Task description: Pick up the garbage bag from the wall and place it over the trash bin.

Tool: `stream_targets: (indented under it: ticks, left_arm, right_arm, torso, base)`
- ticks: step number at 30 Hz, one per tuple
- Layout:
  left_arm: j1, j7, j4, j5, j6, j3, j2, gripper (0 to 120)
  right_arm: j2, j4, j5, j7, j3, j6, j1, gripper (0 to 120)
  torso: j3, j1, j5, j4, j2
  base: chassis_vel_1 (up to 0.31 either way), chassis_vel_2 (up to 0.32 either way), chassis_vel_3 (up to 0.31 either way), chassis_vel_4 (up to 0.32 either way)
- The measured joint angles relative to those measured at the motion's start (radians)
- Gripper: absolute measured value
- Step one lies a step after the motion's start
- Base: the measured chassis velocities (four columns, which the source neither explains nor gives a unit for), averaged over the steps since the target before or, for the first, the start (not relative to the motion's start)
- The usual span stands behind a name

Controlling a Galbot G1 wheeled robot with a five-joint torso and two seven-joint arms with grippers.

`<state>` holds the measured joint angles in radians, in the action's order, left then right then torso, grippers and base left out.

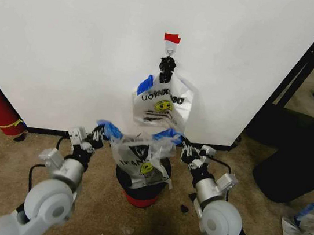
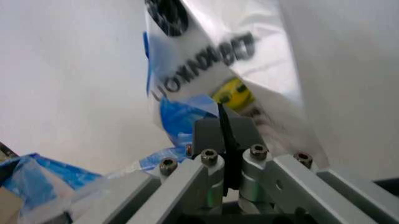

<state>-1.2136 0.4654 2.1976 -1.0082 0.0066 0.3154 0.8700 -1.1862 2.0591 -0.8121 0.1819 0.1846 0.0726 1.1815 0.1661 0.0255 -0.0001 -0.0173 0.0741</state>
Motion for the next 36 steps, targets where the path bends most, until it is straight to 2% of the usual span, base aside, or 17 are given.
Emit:
stream_targets:
  ticks: [7,16,22,26,27,28,34,36]
  left_arm:
    - [0.028,-0.003,-0.015,-0.029,-0.002,0.025,-0.010,0]
    - [-0.056,-0.020,-0.064,0.056,-0.033,-0.022,0.032,0]
    - [-0.120,-0.002,-0.034,0.078,-0.012,-0.033,0.035,0]
    - [-0.176,0.028,0.021,0.067,0.064,-0.014,0.017,0]
    - [-0.198,0.028,0.040,0.053,0.106,-0.003,0.005,0]
    - [-0.198,0.028,0.040,0.053,0.106,-0.003,0.005,0]
    - [-0.242,0.053,0.084,0.014,0.260,0.009,-0.030,0]
    - [-0.240,0.068,0.092,0.003,0.289,0.009,-0.034,0]
  right_arm:
    - [-0.024,-0.004,-0.002,-0.004,0.004,-0.010,-0.014,0]
    - [-0.034,-0.068,0.065,-0.028,-0.012,-0.055,0.063,0]
    - [-0.011,-0.045,0.122,-0.002,-0.019,-0.039,0.134,0]
    - [0.022,0.006,0.142,0.051,0.005,0.026,0.211,0]
    - [0.030,0.017,0.146,0.058,0.015,0.035,0.236,0]
    - [0.030,0.017,0.146,0.058,0.015,0.035,0.236,0]
    - [0.060,0.053,0.173,0.064,0.032,0.078,0.312,0]
    - [0.065,0.065,0.171,0.068,0.032,0.089,0.321,0]
  torso:
    - [0.000,0.000,0.0001,0.0002,0.000]
    - [0.000,0.000,0.0001,0.0003,0.000]
    - [0.000,0.000,0.0002,0.0002,0.000]
    - [0.000,0.000,0.0002,0.0000,0.000]
    - [0.000,0.000,0.0001,0.0001,0.000]
    - [0.000,0.000,0.0001,0.0001,0.000]
    - [0.000,0.000,0.0002,0.0002,0.000]
    - [0.000,0.000,0.0001,0.0003,0.000]
  base:
    - [0.000,0.000,0.000,0.000]
    - [0.000,0.000,0.000,0.000]
    - [0.000,0.000,0.000,0.000]
    - [0.000,0.000,0.000,0.000]
    - [0.000,0.000,0.000,0.000]
    - [0.000,0.000,0.000,0.000]
    - [0.000,0.000,0.000,0.000]
    - [0.000,0.000,0.000,0.000]
